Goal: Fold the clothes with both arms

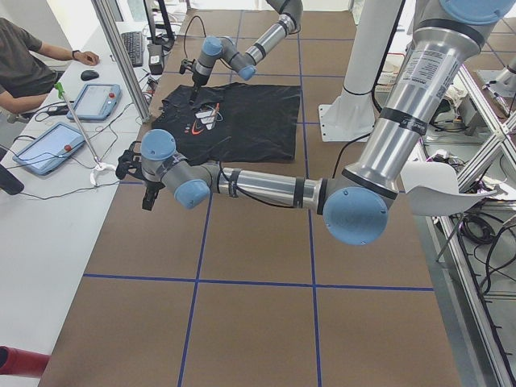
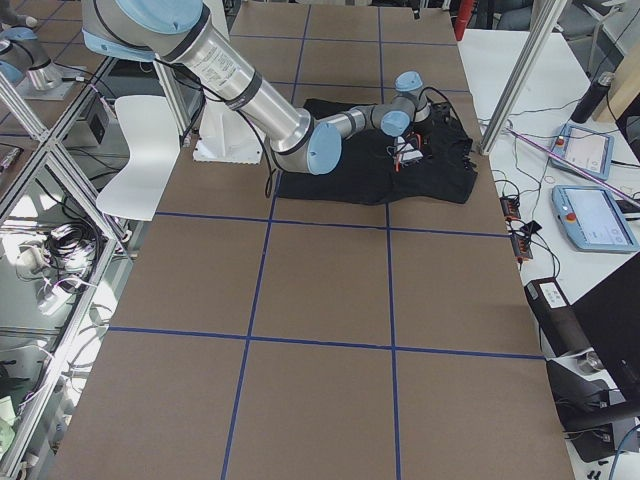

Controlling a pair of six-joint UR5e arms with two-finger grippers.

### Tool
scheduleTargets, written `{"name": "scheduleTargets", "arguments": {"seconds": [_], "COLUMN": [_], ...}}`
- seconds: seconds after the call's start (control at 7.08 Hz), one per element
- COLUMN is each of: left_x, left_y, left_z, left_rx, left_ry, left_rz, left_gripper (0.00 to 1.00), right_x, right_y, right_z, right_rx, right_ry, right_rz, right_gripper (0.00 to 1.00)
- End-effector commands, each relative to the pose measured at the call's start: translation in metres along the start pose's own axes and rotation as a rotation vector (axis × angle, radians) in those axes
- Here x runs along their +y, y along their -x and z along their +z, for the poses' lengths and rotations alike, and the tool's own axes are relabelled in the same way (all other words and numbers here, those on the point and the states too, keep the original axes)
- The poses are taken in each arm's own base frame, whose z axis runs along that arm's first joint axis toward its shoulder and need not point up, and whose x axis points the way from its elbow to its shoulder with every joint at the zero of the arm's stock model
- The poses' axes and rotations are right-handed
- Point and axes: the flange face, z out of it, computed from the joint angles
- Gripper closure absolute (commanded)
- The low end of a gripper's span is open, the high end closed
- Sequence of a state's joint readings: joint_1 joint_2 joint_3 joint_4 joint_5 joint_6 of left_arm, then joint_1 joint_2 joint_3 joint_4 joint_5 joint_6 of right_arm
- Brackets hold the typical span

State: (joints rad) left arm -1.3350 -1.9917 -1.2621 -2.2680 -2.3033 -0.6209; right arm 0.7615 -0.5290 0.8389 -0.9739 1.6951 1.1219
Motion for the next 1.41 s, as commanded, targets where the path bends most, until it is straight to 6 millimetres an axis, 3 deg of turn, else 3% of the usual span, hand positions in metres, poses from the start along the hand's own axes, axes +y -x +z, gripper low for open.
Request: {"name": "scheduleTargets", "arguments": {"seconds": [0.0, 0.28, 0.42, 0.57, 0.71, 0.99, 1.27], "left_x": [0.014, 0.006, 0.003, 0.014, 0.026, 0.05, 0.06], "left_y": [-0.085, -0.166, -0.204, -0.218, -0.202, -0.2, -0.206], "left_z": [0.06, 0.108, 0.144, 0.178, 0.199, 0.227, 0.235], "left_rx": [0.006, 0.113, 0.088, 0.089, 0.085, 0.035, 0.037], "left_ry": [-0.068, -0.185, -0.202, -0.235, -0.247, -0.251, -0.235], "left_rz": [-0.003, -0.063, -0.076, -0.09, -0.098, -0.097, -0.091], "left_gripper": [0.0, 0.01, 0.01, 0.05, 0.1, 0.18, 0.28], "right_x": [-0.048, -0.072, -0.081, -0.08, -0.073, -0.062, -0.062], "right_y": [-0.032, -0.142, -0.184, -0.205, -0.209, -0.219, -0.221], "right_z": [-0.035, -0.067, -0.087, -0.101, -0.113, -0.118, -0.116], "right_rx": [-0.081, -0.155, -0.199, -0.238, -0.265, -0.27, -0.264], "right_ry": [0.057, 0.137, 0.176, 0.218, 0.226, 0.222, 0.219], "right_rz": [0.002, -0.022, -0.014, -0.002, -0.009, -0.011, -0.01], "right_gripper": [0.0, 0.0, 0.0, 0.0, 0.0, 0.0, 0.0]}}
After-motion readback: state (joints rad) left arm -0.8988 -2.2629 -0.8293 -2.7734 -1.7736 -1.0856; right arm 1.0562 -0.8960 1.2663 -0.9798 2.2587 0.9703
